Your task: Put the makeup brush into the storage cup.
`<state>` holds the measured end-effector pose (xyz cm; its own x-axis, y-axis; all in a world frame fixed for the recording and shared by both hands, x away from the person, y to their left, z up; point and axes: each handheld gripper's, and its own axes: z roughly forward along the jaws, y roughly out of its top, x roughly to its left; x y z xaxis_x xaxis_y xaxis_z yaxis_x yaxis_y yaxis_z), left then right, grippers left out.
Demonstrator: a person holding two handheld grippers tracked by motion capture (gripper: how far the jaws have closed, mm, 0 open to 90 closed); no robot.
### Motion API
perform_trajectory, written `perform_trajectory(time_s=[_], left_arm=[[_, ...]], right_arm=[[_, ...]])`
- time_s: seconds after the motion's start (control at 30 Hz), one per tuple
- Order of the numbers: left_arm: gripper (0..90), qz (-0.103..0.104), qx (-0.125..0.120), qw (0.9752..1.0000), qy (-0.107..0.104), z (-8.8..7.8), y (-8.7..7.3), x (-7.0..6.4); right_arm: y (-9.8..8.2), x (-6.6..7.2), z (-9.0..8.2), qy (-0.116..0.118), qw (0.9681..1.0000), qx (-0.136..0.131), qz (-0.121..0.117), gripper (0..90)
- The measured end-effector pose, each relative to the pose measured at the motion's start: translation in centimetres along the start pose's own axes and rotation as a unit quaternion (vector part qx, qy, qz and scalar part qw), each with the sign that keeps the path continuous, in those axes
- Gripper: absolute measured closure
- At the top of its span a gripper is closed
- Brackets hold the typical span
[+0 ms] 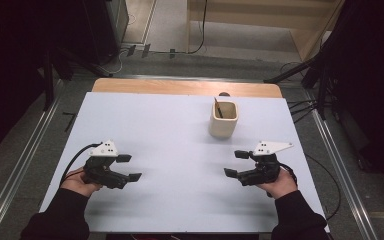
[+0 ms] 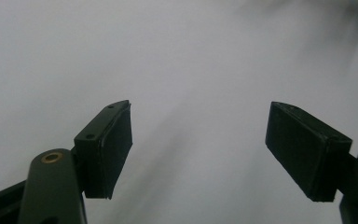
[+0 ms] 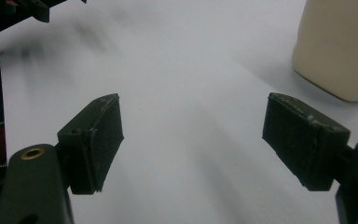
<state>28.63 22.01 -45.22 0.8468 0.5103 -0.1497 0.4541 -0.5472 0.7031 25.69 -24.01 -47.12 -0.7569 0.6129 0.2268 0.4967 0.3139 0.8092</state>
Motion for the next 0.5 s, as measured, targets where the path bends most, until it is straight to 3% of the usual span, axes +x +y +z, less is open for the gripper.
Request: perform_trajectory(time_s=[0.5], left_arm=[[23.4, -0.009, 0.003, 0.9999, 0.006, 0.0, 0.04, 0.16]], right_arm=[[-0.03, -0.17, 0.12, 0.001, 1.0, 0.009, 0.0, 20.9]])
